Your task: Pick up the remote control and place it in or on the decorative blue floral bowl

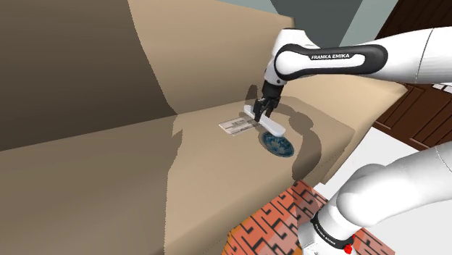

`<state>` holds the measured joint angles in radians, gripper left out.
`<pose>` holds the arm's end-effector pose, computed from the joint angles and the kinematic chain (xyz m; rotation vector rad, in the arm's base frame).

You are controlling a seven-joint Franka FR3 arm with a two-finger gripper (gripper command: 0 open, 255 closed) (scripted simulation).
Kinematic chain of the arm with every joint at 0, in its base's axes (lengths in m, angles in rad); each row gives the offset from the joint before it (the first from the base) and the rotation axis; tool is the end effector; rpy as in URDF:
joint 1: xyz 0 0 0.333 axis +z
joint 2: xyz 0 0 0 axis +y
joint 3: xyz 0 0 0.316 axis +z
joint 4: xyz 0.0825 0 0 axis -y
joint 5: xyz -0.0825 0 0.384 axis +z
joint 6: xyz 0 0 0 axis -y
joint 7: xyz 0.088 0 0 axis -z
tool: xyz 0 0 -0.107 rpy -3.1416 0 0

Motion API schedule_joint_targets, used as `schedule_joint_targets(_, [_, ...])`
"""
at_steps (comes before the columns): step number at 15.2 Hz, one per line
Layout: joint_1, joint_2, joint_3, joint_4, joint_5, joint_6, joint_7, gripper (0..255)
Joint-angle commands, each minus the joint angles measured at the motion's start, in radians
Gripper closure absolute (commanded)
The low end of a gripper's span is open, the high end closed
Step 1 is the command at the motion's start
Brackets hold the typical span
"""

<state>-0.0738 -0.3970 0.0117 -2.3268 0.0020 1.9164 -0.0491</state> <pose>0.4282 -0.0262 0.4905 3.1395 -0.0230 -0.0213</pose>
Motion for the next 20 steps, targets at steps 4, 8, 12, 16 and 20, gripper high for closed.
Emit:
schedule_joint_targets(4, [-0.045, -0.139, -0.071, -0.116, -0.037, -0.022, -0.096, 255])
schedule_joint_targets(8, [-0.081, -0.217, -0.125, -0.182, -0.075, -0.032, -0.163, 255])
schedule_joint_targets(12, [-0.082, -0.206, -0.129, -0.228, -0.078, 0.025, -0.162, 255])
schedule_joint_targets(16, [-0.083, -0.191, -0.132, -0.272, -0.080, 0.084, -0.162, 255])
schedule_joint_targets(20, [-0.084, -0.171, -0.136, -0.313, -0.083, 0.146, -0.161, 255])
